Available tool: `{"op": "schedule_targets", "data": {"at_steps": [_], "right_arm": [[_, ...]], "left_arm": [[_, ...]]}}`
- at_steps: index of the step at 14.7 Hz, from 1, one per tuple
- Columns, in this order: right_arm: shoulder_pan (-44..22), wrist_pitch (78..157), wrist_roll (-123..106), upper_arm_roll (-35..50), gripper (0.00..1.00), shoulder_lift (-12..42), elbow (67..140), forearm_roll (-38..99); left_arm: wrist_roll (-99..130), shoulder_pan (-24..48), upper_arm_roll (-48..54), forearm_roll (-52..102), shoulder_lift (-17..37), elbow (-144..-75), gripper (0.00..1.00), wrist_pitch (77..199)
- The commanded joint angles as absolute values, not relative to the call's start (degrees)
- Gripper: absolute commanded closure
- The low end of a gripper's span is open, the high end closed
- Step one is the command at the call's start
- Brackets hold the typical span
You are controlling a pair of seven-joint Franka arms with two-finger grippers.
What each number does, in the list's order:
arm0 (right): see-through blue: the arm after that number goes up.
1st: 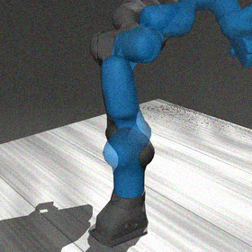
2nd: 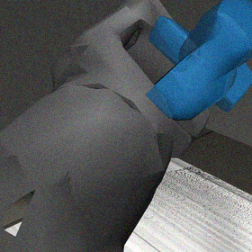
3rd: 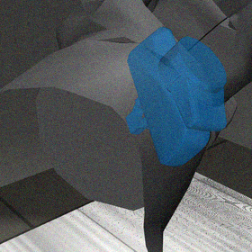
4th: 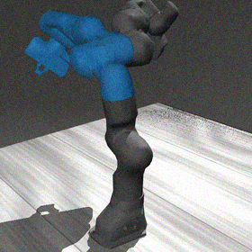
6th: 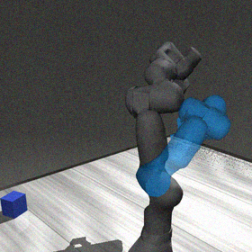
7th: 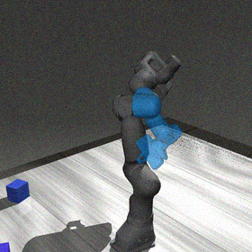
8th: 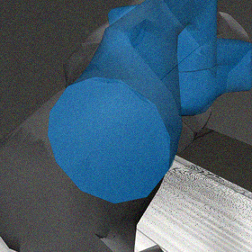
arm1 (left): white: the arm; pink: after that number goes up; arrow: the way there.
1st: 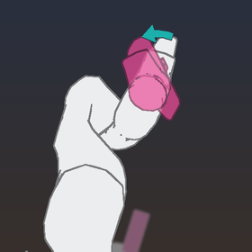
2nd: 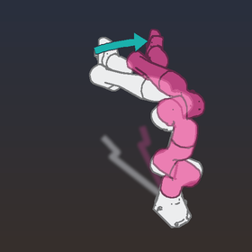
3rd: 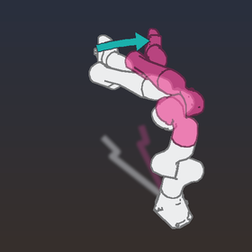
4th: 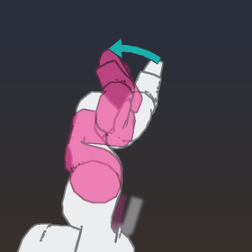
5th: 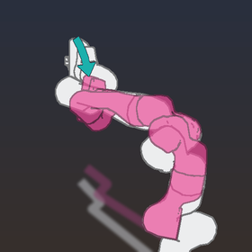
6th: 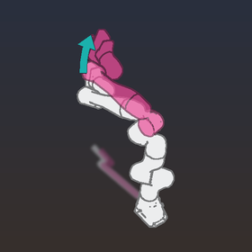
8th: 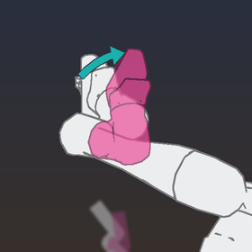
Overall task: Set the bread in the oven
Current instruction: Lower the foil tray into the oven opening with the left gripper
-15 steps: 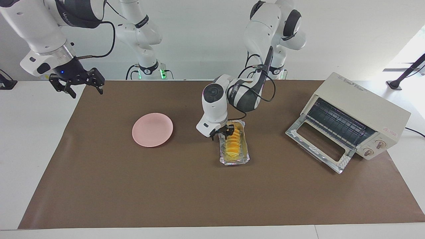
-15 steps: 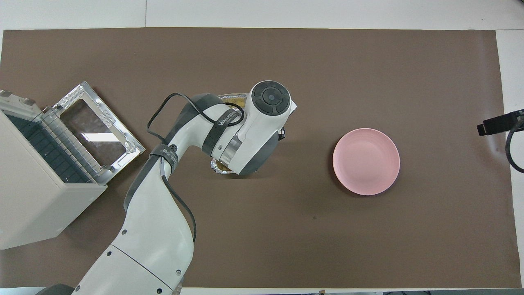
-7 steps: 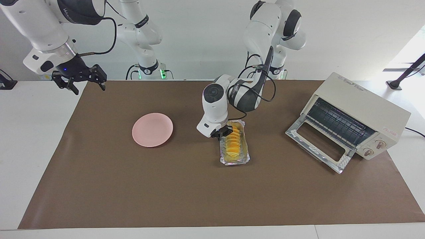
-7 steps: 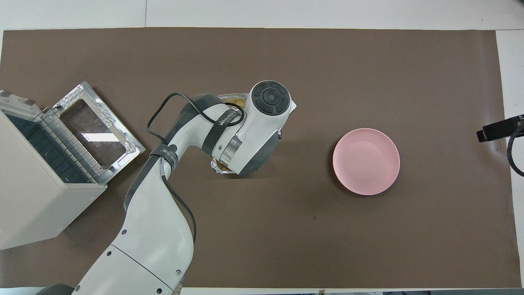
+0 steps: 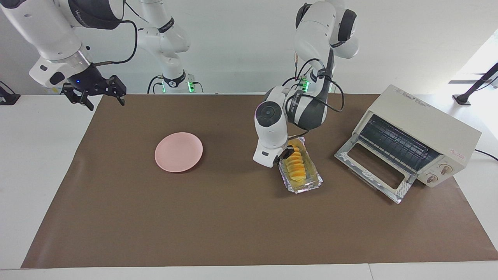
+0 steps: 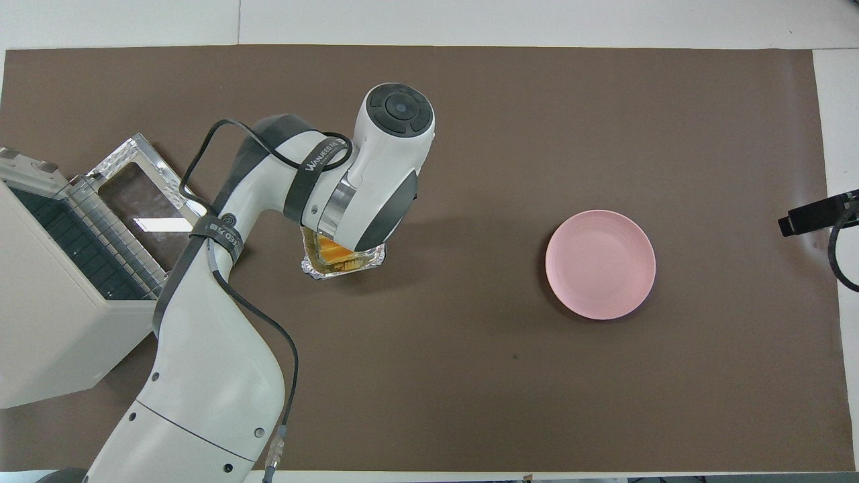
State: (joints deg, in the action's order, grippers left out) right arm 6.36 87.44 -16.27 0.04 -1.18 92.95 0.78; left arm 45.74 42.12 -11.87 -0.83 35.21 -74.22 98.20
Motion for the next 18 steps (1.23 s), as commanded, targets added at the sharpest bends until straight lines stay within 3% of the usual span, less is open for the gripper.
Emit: {"op": "schedule_targets", "data": {"at_steps": [1, 8, 15, 18], "right_arm": [[7.03, 86.84, -16.0, 0.7, 0.0, -2.29, 93.96, 0.62], [7.03, 86.84, -16.0, 0.7, 0.0, -2.37, 93.96, 0.62], [7.03, 86.84, -16.0, 0.7, 0.0, -2.37, 93.96, 0.62], [7.03, 86.84, -16.0, 0.7, 0.0, -2.37, 93.96, 0.62]], "left_arm": [[50.79, 40.36, -15.11, -1.14, 35.86, -72.68, 1.0, 96.24], [51.25, 24.45, -15.38, -1.23, 31.64, -76.64, 1.0, 95.28], [42.2, 18.9, -15.38, -1.23, 23.39, -87.97, 1.0, 95.1], [41.31, 18.28, -15.38, -1.32, 21.71, -89.47, 1.0, 94.4]]}}
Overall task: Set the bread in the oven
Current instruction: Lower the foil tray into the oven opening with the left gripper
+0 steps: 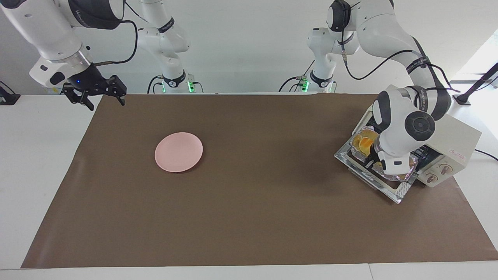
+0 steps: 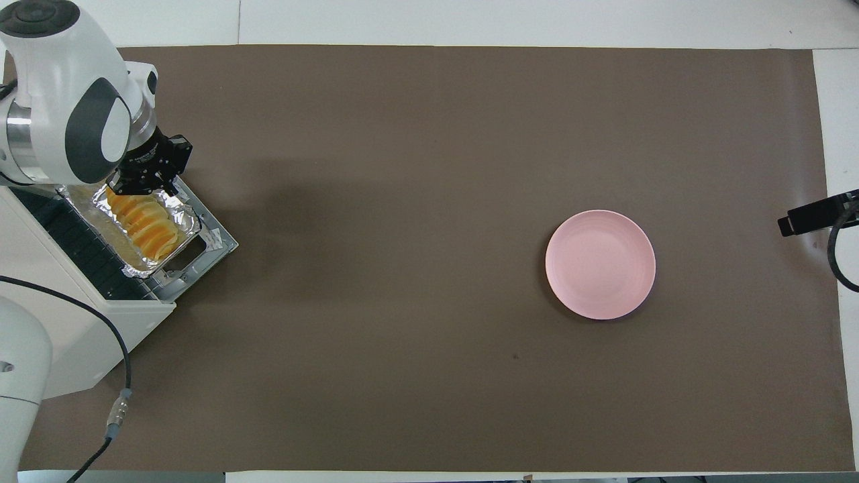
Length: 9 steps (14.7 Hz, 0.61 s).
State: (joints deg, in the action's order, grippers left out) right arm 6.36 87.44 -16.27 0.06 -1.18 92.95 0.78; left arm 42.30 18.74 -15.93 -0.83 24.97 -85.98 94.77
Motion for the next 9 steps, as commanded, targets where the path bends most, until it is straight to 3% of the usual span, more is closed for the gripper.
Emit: {"op": "schedule_targets", "data": {"at_steps": [1, 9], "right_arm": [[7.03, 86.75, -16.0, 0.7, 0.0, -2.37, 93.96, 0.62], [7.03, 86.84, -16.0, 0.7, 0.0, -2.37, 93.96, 0.62]], "left_arm": [[41.13, 18.02, -15.47, -1.32, 20.84, -90.34, 1.0, 94.13], [35.78, 15.12, -15.73, -1.49, 19.42, -92.37, 1.0, 94.57]]}}
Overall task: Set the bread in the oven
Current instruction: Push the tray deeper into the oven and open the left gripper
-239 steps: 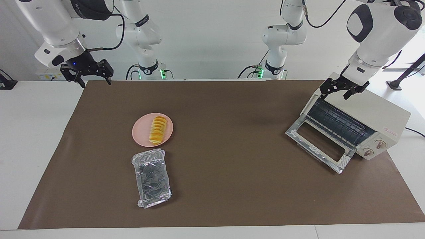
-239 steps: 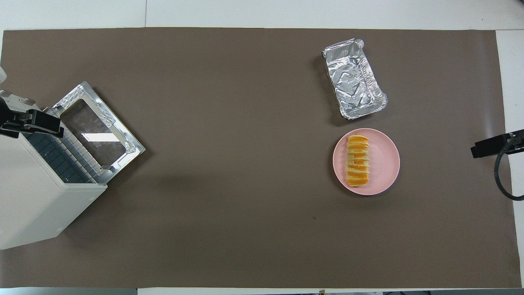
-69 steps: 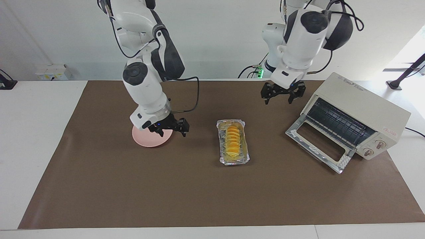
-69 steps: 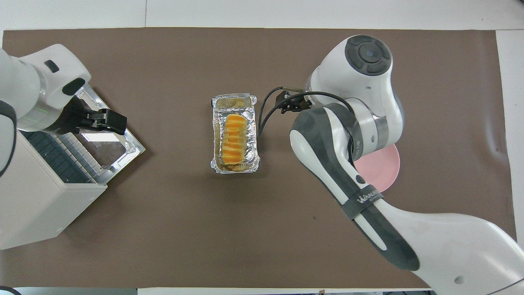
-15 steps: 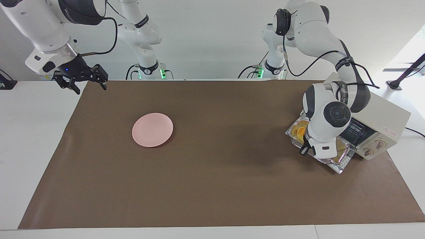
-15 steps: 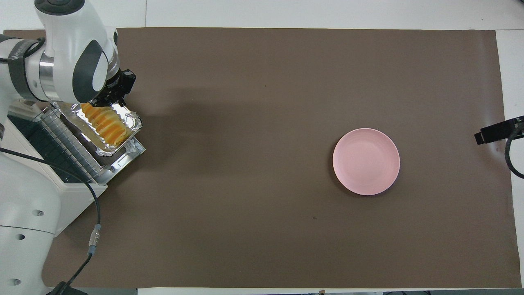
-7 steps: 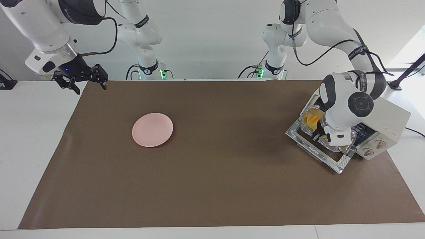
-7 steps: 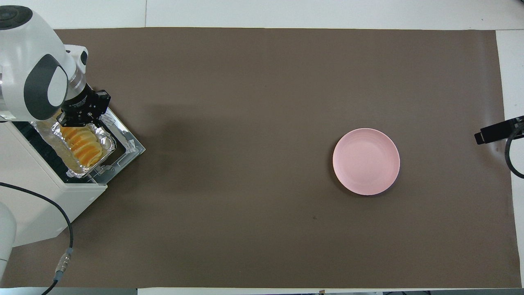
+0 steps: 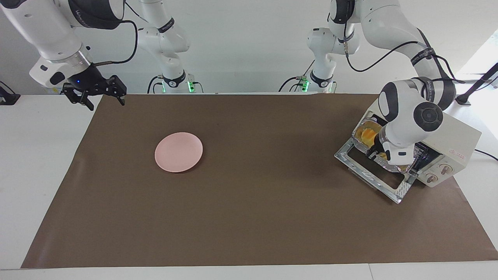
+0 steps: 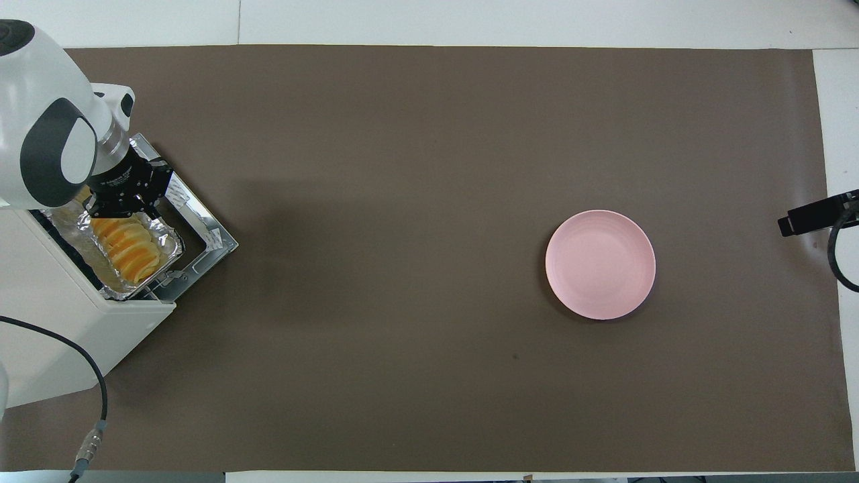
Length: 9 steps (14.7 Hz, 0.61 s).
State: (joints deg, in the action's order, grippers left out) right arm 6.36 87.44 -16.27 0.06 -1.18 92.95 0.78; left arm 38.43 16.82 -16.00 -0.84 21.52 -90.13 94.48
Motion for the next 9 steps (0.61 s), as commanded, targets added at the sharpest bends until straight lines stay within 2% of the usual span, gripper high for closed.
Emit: {"op": "schedule_targets", "data": {"at_steps": [1, 9], "right_arm": [[7.03, 86.84, -16.0, 0.7, 0.0, -2.37, 93.96, 0.62], [7.03, 86.75, -15.91, 0.7, 0.0, -2.37, 93.96, 0.62]], "left_arm": [[35.6, 14.6, -15.73, -1.58, 19.42, -92.37, 1.0, 94.57], [29.98, 11.96, -15.73, -1.67, 19.6, -92.29, 1.0, 98.43]]}}
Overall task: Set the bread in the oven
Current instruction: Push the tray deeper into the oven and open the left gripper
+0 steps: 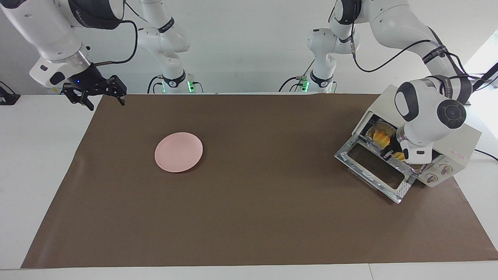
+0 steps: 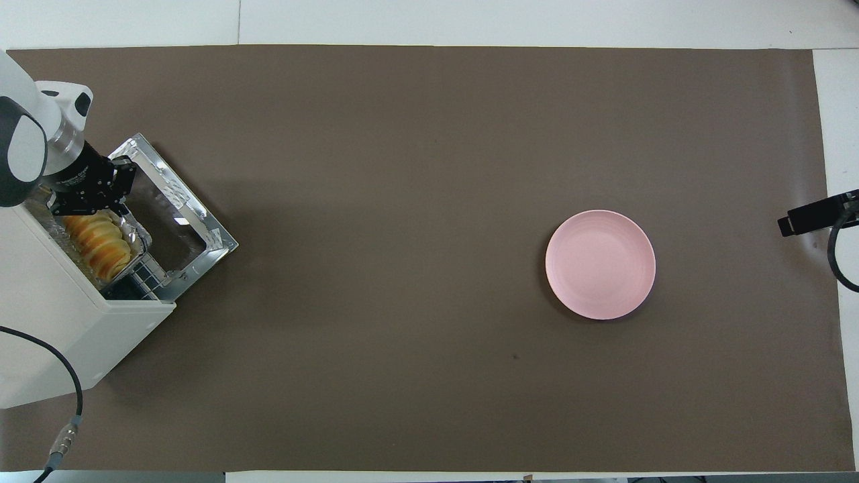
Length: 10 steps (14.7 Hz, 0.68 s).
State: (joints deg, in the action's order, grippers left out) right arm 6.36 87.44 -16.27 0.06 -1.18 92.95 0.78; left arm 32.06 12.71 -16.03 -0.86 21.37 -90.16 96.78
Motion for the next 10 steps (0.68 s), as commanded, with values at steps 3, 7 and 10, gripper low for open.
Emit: {"op": "schedule_targets", "data": {"at_steps": [3, 7, 10], "right_arm": [[7.03, 86.84, -16.0, 0.7, 0.0, -2.37, 93.96, 0.62], [7.03, 86.75, -16.0, 0.7, 0.0, -2.37, 93.96, 0.62], [7.03, 86.75, -16.0, 0.7, 0.0, -2.37, 93.96, 0.62]], "left_arm": [[30.15, 11.69, -15.73, -1.67, 19.51, -92.46, 1.0, 97.91], [30.15, 11.69, -15.91, -1.76, 19.07, -93.51, 1.0, 97.47], [29.01, 11.69, -15.91, -1.85, 18.55, -94.83, 1.0, 97.47]]}}
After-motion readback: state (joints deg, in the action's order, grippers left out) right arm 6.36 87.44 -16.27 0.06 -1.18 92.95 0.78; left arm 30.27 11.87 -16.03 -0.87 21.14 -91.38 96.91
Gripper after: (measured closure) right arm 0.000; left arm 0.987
